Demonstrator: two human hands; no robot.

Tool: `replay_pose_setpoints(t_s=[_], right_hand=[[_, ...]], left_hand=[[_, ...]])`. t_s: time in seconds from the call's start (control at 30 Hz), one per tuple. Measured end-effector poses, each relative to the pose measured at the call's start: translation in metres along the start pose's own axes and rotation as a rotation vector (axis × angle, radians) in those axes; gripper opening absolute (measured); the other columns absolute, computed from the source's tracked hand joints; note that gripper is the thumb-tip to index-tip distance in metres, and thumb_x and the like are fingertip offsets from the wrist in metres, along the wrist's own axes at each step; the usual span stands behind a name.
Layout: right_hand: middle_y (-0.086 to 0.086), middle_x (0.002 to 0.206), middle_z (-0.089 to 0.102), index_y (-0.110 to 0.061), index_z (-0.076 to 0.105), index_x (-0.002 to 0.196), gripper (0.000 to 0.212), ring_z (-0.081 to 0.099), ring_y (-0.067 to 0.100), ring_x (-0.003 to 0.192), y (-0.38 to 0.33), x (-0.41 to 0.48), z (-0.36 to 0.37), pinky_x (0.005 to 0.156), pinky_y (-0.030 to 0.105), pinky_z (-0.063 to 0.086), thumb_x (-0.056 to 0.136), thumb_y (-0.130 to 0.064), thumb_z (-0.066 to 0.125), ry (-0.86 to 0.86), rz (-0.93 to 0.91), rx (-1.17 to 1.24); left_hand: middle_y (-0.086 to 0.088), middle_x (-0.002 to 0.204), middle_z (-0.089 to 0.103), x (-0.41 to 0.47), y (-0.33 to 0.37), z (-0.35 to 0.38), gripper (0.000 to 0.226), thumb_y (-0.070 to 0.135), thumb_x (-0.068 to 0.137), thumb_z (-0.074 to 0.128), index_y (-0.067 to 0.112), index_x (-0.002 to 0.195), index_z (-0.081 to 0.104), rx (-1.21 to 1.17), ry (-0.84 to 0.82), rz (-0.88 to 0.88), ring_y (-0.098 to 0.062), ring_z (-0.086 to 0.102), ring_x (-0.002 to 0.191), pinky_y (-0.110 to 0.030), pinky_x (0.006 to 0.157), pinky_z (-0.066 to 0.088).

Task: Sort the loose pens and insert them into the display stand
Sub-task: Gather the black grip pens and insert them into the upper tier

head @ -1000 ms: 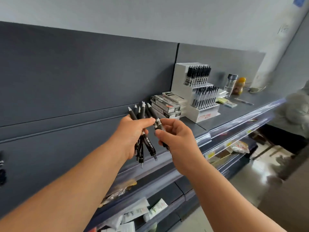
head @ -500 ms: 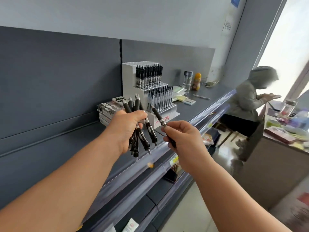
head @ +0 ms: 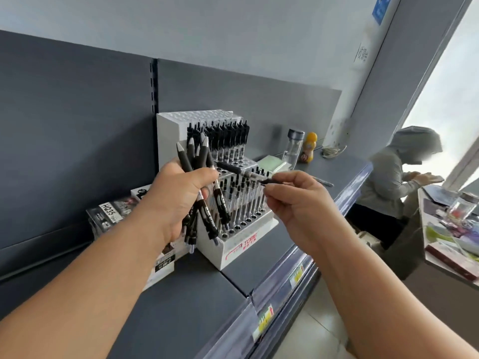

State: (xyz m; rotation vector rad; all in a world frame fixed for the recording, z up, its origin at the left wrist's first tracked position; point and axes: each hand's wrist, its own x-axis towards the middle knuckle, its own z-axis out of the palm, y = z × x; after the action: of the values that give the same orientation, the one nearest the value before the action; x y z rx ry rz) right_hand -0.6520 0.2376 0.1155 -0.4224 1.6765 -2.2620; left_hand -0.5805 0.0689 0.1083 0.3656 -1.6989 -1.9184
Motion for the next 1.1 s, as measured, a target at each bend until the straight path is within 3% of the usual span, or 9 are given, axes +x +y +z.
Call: replay_pose_setpoints(t_s=[0.3, 0.67, 0.8, 1.1], right_hand=[[0.002, 0.068, 0.065, -0.016, 0.061, 0.076, 0.017, 0.059, 0.015, 0.065, -0.01, 0.08, 0.019, 0.062, 0.026, 0.049, 0.088, -0.003, 0.062, -0.108, -0.009, 0.039], [0.0, 0.079, 0.07, -0.018, 0.063, 0.085, 0.012, 0.068, 0.014, 0.073, -0.024, 0.14, 0.053, 0.072, 0.029, 0.058, 0.09, -0.009, 0.061, -0.381, -0.425, -0.263], [0.001, 0.082, 0.069, -0.017, 0.064, 0.09, 0.004, 0.068, 0.02, 0.079, -0.017, 0.157, 0.058, 0.076, 0.038, 0.058, 0.09, -0.014, 0.062, -0.492, -0.464, -0.357], [-0.001, 0.081, 0.068, -0.028, 0.058, 0.083, 0.013, 0.067, 0.018, 0.079, -0.007, 0.175, 0.063, 0.076, 0.038, 0.057, 0.09, -0.017, 0.061, -0.637, -0.47, -0.368]], left_hand=[[0.006, 0.053, 0.047, 0.034, 0.002, -0.016, 0.015, 0.004, 0.083, 0.064, 0.018, 0.083, 0.057, 0.059, 0.126, 0.008, -0.01, 0.042, 0.05, -0.029, 0.058, 0.039], [0.001, 0.054, 0.048, 0.031, 0.006, 0.003, 0.011, 0.006, 0.084, 0.065, 0.015, 0.083, 0.058, 0.227, 0.455, 0.032, -0.01, 0.045, 0.048, -0.026, 0.054, 0.044], [-0.003, 0.052, 0.046, 0.031, 0.006, 0.018, 0.009, 0.009, 0.084, 0.065, 0.016, 0.083, 0.059, 0.262, 0.548, 0.032, -0.011, 0.045, 0.044, -0.03, 0.061, 0.04], [0.002, 0.048, 0.05, 0.028, 0.006, 0.038, 0.007, 0.009, 0.086, 0.063, 0.013, 0.084, 0.058, 0.319, 0.675, 0.031, -0.008, 0.047, 0.045, -0.029, 0.062, 0.039]])
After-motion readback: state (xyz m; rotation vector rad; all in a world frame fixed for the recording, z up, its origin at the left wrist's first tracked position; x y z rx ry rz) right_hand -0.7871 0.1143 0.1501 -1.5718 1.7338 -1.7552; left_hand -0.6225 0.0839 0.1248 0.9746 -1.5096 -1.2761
